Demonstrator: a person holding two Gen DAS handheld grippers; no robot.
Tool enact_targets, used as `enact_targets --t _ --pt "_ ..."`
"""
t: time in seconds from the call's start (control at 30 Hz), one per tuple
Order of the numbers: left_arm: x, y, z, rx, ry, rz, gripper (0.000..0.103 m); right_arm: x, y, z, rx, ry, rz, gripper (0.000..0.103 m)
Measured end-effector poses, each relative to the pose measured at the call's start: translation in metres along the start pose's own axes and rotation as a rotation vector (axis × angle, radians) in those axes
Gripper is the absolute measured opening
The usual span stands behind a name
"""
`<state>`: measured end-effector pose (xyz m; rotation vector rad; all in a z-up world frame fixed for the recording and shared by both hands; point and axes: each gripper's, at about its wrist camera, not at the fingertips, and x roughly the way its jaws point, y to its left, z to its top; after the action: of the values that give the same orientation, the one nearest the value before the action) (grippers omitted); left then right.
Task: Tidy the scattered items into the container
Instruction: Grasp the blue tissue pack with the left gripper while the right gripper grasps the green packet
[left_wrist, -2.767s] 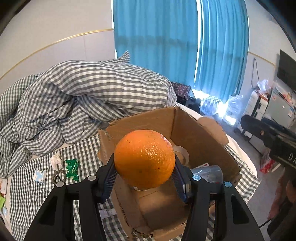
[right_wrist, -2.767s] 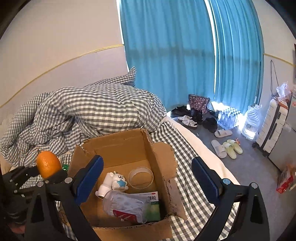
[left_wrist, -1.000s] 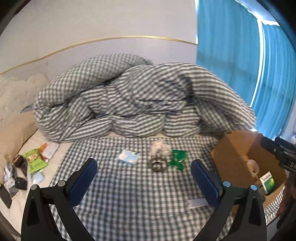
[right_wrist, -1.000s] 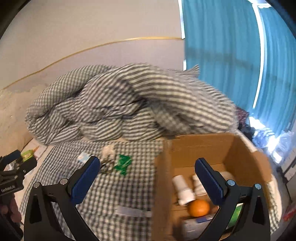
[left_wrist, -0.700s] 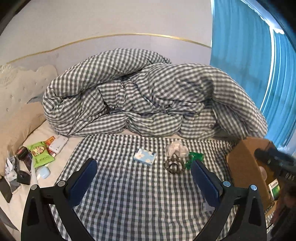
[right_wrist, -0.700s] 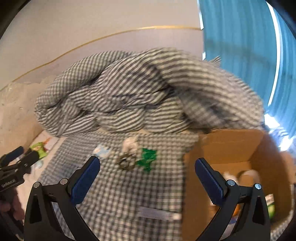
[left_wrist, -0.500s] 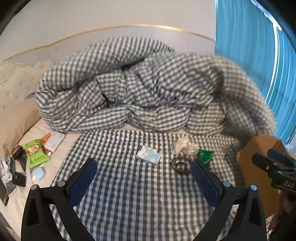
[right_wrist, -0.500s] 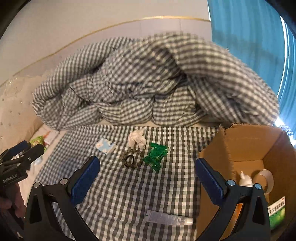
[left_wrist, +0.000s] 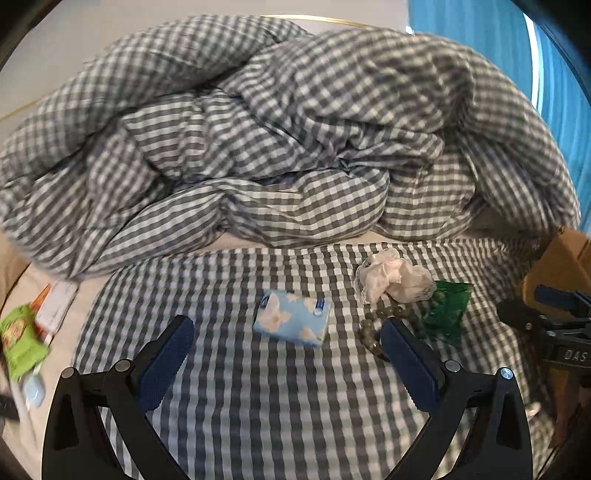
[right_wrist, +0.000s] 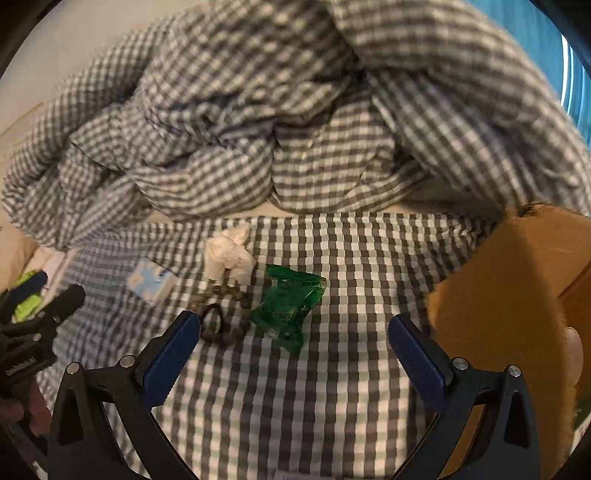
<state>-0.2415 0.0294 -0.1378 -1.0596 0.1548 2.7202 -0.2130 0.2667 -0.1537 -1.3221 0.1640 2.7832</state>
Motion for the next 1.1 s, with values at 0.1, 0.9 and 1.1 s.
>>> enact_targets --t 0.1,0.9,1.1 --pt "0.023 0.001 0.002 0.047 0.014 -0.049 0.103 0.016 0.0 0.001 0.018 0.016 -0.001 0.102" --pt "0.125 0.007 -0.017 0.072 0.186 -0.092 0.074 0.068 -0.006 -0.004 0.037 0.074 -0.019 0.101" --pt "0.092 0.018 -0.018 0.023 0.131 -0.032 0.074 0.081 -0.002 -0.007 0.027 0.084 -0.035 0.096"
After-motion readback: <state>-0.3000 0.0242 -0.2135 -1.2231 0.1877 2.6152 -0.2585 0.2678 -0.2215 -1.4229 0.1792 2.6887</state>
